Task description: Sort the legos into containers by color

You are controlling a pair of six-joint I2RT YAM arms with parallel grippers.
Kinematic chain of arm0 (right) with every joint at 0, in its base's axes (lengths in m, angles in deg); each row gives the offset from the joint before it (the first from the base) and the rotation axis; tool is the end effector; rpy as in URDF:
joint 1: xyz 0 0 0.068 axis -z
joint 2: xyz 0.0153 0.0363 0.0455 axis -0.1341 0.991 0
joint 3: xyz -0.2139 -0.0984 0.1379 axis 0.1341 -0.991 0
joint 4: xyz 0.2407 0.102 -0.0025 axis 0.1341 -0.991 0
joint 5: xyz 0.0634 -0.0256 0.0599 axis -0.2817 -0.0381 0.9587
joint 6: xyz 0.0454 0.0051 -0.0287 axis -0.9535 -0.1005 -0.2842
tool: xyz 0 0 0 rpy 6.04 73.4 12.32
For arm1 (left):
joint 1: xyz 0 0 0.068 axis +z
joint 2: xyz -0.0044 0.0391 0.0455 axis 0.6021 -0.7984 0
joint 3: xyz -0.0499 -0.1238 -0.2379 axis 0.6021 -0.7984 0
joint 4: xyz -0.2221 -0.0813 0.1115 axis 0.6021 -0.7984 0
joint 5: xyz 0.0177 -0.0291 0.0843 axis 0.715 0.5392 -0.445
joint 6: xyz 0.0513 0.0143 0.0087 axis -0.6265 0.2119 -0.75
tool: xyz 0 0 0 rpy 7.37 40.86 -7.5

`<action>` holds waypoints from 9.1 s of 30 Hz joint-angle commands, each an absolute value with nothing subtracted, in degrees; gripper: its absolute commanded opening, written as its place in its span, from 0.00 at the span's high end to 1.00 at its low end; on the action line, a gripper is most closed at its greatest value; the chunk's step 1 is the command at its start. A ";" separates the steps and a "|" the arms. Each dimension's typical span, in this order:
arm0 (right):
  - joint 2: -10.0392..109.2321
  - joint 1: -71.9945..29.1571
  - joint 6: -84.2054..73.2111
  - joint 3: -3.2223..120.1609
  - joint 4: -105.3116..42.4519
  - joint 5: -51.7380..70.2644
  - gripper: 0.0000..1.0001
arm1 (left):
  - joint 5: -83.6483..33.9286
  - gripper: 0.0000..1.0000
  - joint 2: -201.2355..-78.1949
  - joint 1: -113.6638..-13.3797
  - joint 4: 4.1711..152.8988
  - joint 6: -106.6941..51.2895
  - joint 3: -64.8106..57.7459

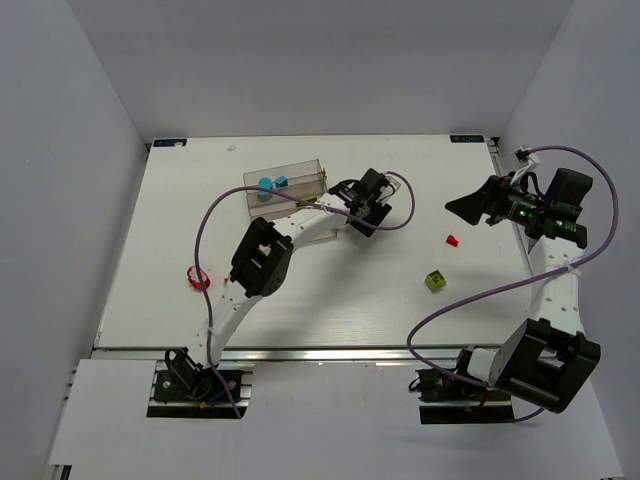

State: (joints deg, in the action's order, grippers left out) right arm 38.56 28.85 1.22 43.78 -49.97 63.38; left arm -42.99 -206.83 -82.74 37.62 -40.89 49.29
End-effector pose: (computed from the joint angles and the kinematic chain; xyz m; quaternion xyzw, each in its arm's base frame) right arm 0.2551 -0.0650 0.3392 -0.1232 0.7725 0.3526 0.5135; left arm 0.3826 -0.3835 0.1668 0.3599 0.8834 -0.0320 0.2983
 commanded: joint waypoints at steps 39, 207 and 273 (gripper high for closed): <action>38.39 29.68 9.49 39.88 -52.98 69.65 0.77 | -44.72 0.85 -181.64 -64.89 54.64 -34.10 20.45; 47.09 0.94 -48.08 31.26 12.94 65.08 1.00 | 5.37 1.00 -165.21 -73.85 135.06 19.52 -16.73; 46.54 2.53 -7.85 35.12 -19.57 56.21 1.00 | -54.39 0.40 -180.94 -63.57 46.99 -31.02 20.72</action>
State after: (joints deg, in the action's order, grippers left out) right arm 43.45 3.70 -14.76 30.30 -15.24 55.40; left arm -54.73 -181.95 -63.85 48.82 -30.79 19.19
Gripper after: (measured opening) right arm 0.426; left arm 0.566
